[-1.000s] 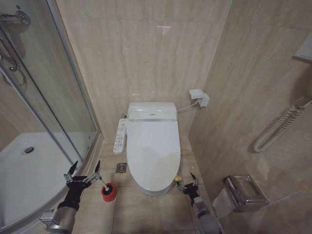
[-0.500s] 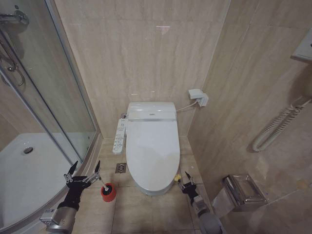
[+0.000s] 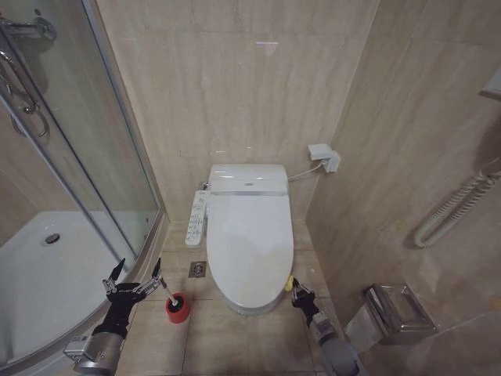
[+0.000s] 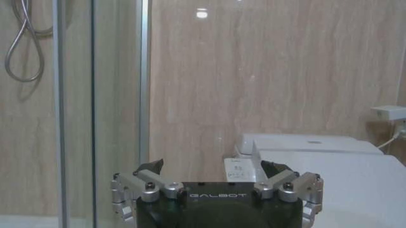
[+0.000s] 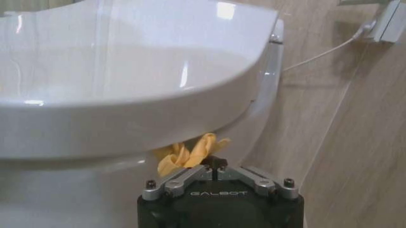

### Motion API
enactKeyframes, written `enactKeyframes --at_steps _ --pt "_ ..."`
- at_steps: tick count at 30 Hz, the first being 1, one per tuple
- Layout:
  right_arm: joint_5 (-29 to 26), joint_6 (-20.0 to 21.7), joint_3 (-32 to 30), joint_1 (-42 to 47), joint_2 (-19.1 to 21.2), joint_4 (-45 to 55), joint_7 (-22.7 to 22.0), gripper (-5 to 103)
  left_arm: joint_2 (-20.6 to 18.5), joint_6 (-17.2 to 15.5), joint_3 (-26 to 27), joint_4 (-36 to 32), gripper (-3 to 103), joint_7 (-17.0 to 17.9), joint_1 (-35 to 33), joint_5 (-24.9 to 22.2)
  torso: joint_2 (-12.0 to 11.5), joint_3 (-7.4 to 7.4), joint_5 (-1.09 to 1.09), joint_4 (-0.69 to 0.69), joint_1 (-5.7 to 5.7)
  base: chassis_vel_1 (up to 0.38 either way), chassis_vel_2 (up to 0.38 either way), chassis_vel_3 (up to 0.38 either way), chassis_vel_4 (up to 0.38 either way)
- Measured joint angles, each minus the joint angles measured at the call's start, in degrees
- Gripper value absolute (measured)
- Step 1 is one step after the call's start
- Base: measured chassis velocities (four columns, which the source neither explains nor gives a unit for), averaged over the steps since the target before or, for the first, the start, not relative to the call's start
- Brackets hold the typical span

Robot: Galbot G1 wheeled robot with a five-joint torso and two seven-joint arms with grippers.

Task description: Open the toilet lid, clean the toilet bowl with a toilet brush, close the toilet lid, and flush.

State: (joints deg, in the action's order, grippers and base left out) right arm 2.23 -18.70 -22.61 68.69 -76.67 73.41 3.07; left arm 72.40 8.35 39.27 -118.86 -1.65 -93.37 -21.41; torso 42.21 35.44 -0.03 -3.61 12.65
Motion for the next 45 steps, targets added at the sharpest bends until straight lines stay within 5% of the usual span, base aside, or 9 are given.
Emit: enactKeyframes --at_steps 2,3,24,25,32,33,38,39,45 --pt "-0.09 0.04 -0.20 0.00 0.02 0.15 -0.47 12 0.00 0.00 0.00 0.00 100 0.00 0.00 0.00 0.00 0.00 -0.01 0.01 0.00 0.000 0.000 0.000 0.000" --pt "-0.26 0.09 -0.59 -0.08 0.06 0.27 -1.18 0 0.00 0.00 0.00 0.00 100 0.00 0.00 0.00 0.00 0.00 -0.01 0.00 0.00 0.000 0.000 0.000 0.000" --pt "0.68 1.90 -2.44 2.91 4.60 2.51 -1.46 2 0.00 0.00 0.00 0.00 100 0.00 0.00 0.00 0.01 0.00 0.02 -0.05 0.00 0.000 0.000 0.000 0.000" --pt "0.73 1.64 -2.22 3.58 5.21 2.64 -1.05 28 0.00 0.00 0.00 0.00 100 0.00 0.00 0.00 0.01 0.00 0.03 -0.05 0.00 0.000 0.000 0.000 0.000" --pt "0.72 1.47 -1.88 6.33 6.86 4.21 -0.14 28 0.00 0.00 0.00 0.00 100 0.00 0.00 0.00 0.01 0.01 0.03 -0.06 0.00 0.000 0.000 0.000 0.000" --pt "0.74 1.36 -1.91 6.63 6.97 4.32 0.04 56 0.00 0.00 0.00 0.00 100 0.00 0.00 0.00 0.01 0.01 0.02 -0.05 0.00 0.000 0.000 0.000 0.000" --pt "0.85 0.84 -1.53 7.84 7.16 4.86 1.05 56 0.00 0.00 0.00 0.00 100 0.00 0.00 0.00 0.01 0.01 0.03 -0.05 0.00 0.000 0.000 0.000 0.000" --pt "0.85 0.69 -1.19 8.05 7.16 5.06 1.40 83 0.00 0.00 0.00 0.00 100 0.00 0.00 0.00 0.01 0.01 0.03 -0.05 0.00 0.000 0.000 0.000 0.000" --pt "0.80 0.26 0.12 7.51 6.42 5.20 2.34 83 0.00 0.00 0.00 0.00 100 0.00 0.00 0.00 0.01 0.01 0.03 -0.05 0.00 0.000 0.000 0.000 0.000"
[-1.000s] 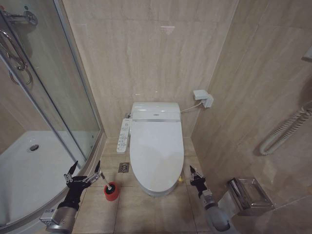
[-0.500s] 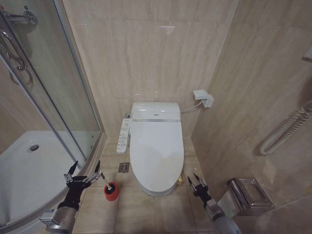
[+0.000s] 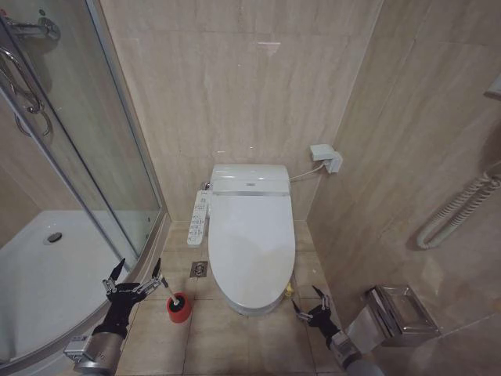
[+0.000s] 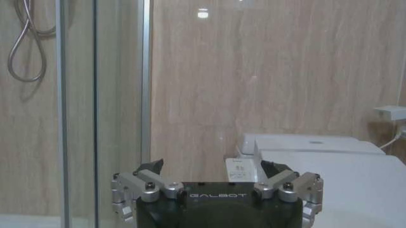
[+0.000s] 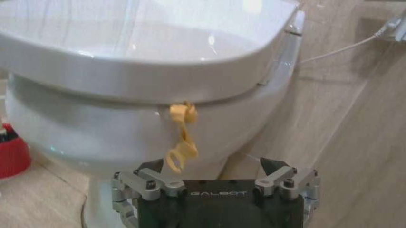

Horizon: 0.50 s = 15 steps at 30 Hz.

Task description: Open the toilet lid, clean the toilet bowl with a toilet brush, close the toilet lid, and flush.

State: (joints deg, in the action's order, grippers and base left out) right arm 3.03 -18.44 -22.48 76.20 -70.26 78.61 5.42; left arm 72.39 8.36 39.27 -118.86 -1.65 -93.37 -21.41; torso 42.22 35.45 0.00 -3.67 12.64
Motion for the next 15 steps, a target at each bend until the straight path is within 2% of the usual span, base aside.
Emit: enactKeyframes --at_steps 1,2,15 --pt "0.00 0.00 0.00 0.00 0.00 0.00 0.00 83 0.00 0.00 0.00 0.00 100 0.00 0.00 0.00 0.00 0.00 0.00 0.00 0.00 0.000 0.000 0.000 0.000" --pt "0.00 -0.01 0.27 -0.54 -0.37 -0.23 0.00 99 0.00 0.00 0.00 0.00 100 0.00 0.00 0.00 0.00 0.00 0.00 0.00 0.00 0.000 0.000 0.000 0.000" --pt "1.08 -1.76 1.67 -5.80 -1.72 -5.62 0.18 100 0.00 0.00 0.00 0.00 100 0.00 0.00 0.00 0.00 0.00 0.05 -0.04 0.00 0.000 0.000 0.000 0.000"
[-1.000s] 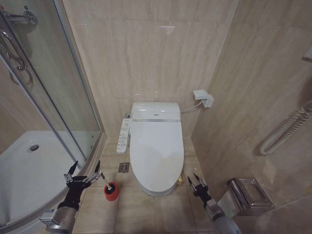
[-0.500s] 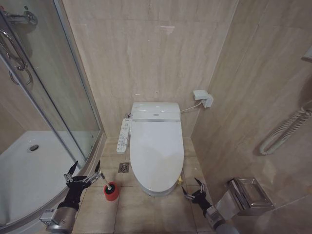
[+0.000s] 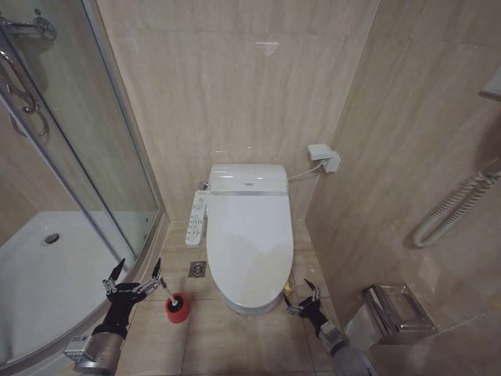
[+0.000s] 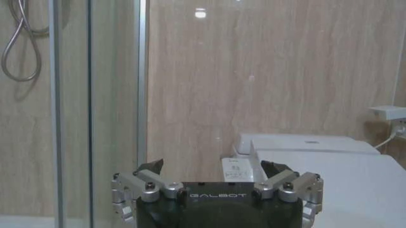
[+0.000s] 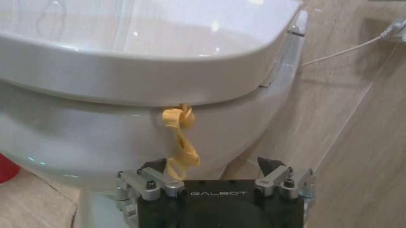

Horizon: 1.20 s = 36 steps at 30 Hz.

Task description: Open the toilet lid, clean the toilet bowl with a toilet brush, close the toilet lid, and flush.

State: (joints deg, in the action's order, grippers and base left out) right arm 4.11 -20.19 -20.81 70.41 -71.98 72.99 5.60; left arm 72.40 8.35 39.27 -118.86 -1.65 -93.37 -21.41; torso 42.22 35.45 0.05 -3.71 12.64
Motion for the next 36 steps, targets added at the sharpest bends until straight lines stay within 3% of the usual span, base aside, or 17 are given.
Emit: enactKeyframes --at_steps 1,8,9,16,17,23,24,30,31,36 --pt "0.05 -0.21 -0.01 -0.21 -0.08 -0.26 0.02 93 0.00 0.00 0.00 0.00 100 0.00 0.00 0.00 0.00 0.00 0.00 0.00 0.00 0.000 0.000 0.000 0.000" --pt "0.08 -1.16 -0.28 -1.11 -0.22 -1.23 -0.14 93 0.00 0.00 0.00 0.00 100 0.00 0.00 0.00 0.00 0.00 -0.04 0.02 0.00 0.000 0.000 0.000 0.000" --pt "0.05 -1.34 -0.35 -1.27 -0.25 -1.35 -0.16 70 0.00 0.00 0.00 0.00 100 0.00 0.00 0.00 0.00 0.00 -0.05 0.03 0.00 0.000 0.000 0.000 0.000" --pt "-0.04 -1.71 -0.38 -1.69 -0.42 -1.61 -0.19 70 0.00 0.00 0.00 0.00 100 0.00 0.00 0.00 0.00 0.00 -0.07 0.07 0.00 0.000 0.000 0.000 0.000" --pt "-0.05 -1.75 -0.36 -1.75 -0.52 -1.65 -0.19 42 0.00 0.00 0.00 0.00 100 0.00 0.00 0.00 0.00 0.00 -0.07 0.07 0.00 0.000 0.000 0.000 0.000" --pt "-0.01 -1.90 -0.18 -1.97 -0.72 -1.69 -0.12 42 0.00 0.00 0.00 0.00 100 0.00 0.00 0.00 -0.01 -0.01 -0.08 0.09 0.00 0.000 0.000 0.000 0.000" --pt "-0.03 -1.93 -0.17 -1.98 -0.71 -1.69 -0.09 16 0.00 0.00 0.00 0.00 100 0.00 0.00 0.00 -0.01 0.00 -0.07 0.09 0.00 0.000 0.000 0.000 0.000" --pt "-0.56 -1.97 -0.99 -1.77 -0.63 -1.21 -0.89 16 0.00 0.00 0.00 0.00 100 0.00 0.00 0.00 -0.01 -0.01 -0.06 0.08 0.00 0.000 0.000 0.000 0.000" --pt "-0.82 -1.97 -1.27 -1.69 -0.64 -1.08 -1.27 0 0.00 0.00 0.00 0.00 100 0.00 0.00 0.00 -0.01 -0.01 -0.06 0.08 0.00 0.000 0.000 0.000 0.000" --pt "-2.21 -1.58 -3.21 -1.39 -0.80 -0.07 -3.20 0 0.00 0.00 0.00 0.00 100 0.00 0.00 0.00 0.00 -0.01 -0.05 0.06 0.00 0.000 0.000 0.000 0.000"
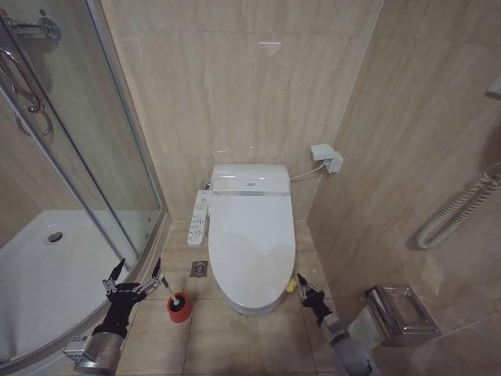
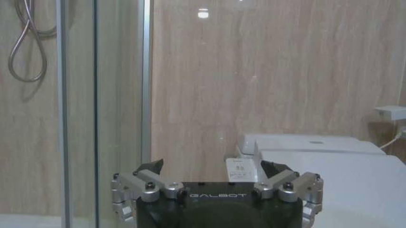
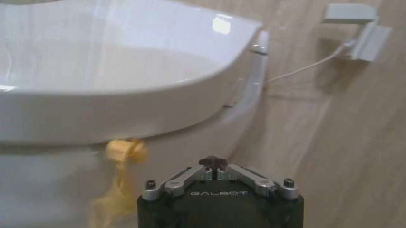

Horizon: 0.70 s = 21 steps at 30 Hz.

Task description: Open the toilet lid, clean the toilet bowl with a toilet brush, close the toilet lid, and flush.

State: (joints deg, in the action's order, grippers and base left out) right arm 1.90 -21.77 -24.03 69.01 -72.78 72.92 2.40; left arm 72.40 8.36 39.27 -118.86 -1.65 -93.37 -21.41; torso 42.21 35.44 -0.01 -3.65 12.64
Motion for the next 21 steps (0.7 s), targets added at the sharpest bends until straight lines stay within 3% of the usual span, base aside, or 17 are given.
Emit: enactKeyframes --at_steps 12,21 --pt "-2.02 1.54 -1.73 0.89 1.93 1.89 0.10 0 0.00 0.00 0.00 0.00 100 0.00 -0.01 0.00 0.00 0.00 0.00 -0.01 0.00 0.000 0.000 0.000 0.000" --pt "-1.87 -0.12 -0.98 5.61 4.80 3.71 4.69 1 0.00 0.00 0.00 0.00 100 0.00 0.00 0.00 0.00 0.00 0.00 -0.02 0.00 0.000 0.000 0.000 0.000"
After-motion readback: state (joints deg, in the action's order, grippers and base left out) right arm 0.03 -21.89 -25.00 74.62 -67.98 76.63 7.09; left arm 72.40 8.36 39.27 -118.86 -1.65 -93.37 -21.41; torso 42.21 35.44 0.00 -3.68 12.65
